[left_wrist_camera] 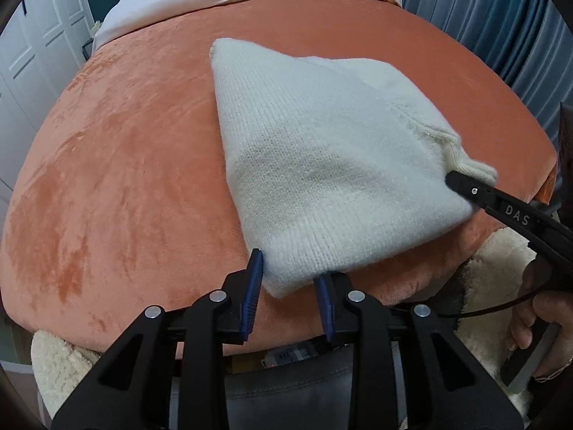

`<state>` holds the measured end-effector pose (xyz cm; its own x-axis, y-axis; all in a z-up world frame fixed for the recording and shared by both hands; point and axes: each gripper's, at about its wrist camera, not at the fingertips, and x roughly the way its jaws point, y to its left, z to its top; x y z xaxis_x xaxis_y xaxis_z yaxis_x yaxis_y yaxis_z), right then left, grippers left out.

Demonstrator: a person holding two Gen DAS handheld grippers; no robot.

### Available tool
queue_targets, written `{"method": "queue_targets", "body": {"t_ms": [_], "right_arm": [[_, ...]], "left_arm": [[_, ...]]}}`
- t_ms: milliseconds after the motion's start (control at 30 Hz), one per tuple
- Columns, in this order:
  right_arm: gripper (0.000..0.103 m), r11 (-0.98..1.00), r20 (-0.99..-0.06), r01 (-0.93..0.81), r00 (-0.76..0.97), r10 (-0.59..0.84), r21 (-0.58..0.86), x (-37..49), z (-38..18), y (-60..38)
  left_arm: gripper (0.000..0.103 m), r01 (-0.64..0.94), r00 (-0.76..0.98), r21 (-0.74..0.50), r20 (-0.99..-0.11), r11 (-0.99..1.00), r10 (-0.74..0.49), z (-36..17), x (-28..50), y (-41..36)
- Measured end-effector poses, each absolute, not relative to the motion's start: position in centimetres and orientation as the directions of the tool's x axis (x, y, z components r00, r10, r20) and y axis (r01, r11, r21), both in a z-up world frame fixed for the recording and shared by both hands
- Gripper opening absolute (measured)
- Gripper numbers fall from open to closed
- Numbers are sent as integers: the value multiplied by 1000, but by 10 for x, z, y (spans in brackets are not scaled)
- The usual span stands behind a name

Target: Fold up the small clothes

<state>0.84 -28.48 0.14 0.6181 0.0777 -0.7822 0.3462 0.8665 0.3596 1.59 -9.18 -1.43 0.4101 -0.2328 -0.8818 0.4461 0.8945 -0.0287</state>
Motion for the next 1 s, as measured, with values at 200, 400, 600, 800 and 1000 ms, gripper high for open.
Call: {"method": "queue_targets", "body": {"t_ms": [200, 400, 600, 800, 1000], "right_arm": [[12, 846, -769, 346, 629, 112, 406, -7, -3, -293], [13, 844, -768, 346, 630, 115, 410, -8, 5, -288], [30, 845, -763, 340, 636, 115, 411, -15, 17, -292], [37, 866, -756, 325, 648, 88, 380, -19, 27, -292], [15, 878, -731, 293, 677, 88, 378, -7, 30, -291]], "left_arm": [[34, 394, 459, -46, -855, 918, -240, 30, 3, -72], [39, 359, 500, 2, -845, 933, -191, 39, 21, -80], [39, 358, 488, 47, -861, 933, -144, 20, 36, -97], [39, 352, 485, 78, -868, 933, -110, 8, 36, -109], [39, 338, 482, 89, -871, 937, -91, 7, 41, -115]]}}
